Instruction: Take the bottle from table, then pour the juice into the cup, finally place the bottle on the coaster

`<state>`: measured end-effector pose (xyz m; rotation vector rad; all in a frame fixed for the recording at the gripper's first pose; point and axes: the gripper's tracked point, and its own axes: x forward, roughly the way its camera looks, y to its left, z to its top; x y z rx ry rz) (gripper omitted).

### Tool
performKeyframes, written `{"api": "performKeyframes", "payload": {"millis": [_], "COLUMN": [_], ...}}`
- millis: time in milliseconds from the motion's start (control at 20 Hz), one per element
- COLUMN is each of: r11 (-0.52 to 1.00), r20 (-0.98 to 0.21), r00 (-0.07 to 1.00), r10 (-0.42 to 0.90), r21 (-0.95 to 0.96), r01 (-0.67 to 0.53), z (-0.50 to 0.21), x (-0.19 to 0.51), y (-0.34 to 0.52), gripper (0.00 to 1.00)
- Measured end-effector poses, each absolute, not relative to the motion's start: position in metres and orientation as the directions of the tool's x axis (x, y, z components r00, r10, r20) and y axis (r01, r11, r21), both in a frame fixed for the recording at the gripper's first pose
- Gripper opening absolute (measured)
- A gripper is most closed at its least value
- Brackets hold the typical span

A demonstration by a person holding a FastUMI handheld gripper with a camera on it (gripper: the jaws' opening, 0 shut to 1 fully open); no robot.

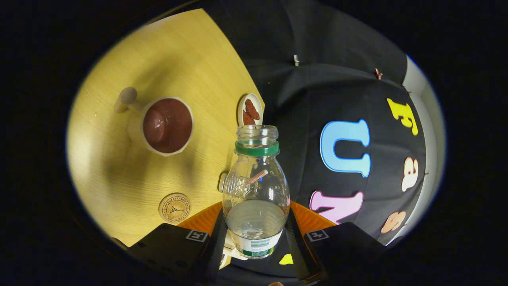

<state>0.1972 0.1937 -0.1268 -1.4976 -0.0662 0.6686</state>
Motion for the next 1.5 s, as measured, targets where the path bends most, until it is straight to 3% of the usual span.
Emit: {"api": "performKeyframes", "payload": {"millis": [450,700,1000,1500], "r11": [0.437,0.647,0.766,0.806], "r20": [-0.397,-0.328,-0.297,-0.265], "r00": [0.77,0.777,0.768,0.777], "r10": [0.499,0.537,0.567,0.571], "r21": [-0.653,-0.431,-0.152,0.001], "r01": [-0.619,-0.629,-0.624,-0.592], "z": [-0.115,-0.12,-0.137,-0.185], "x": [0.199,0.21,0.227,0.255], "y": [0.181,0.178,0.164,0.158], "gripper": [0.74,0.74,0.74,0.74]}}
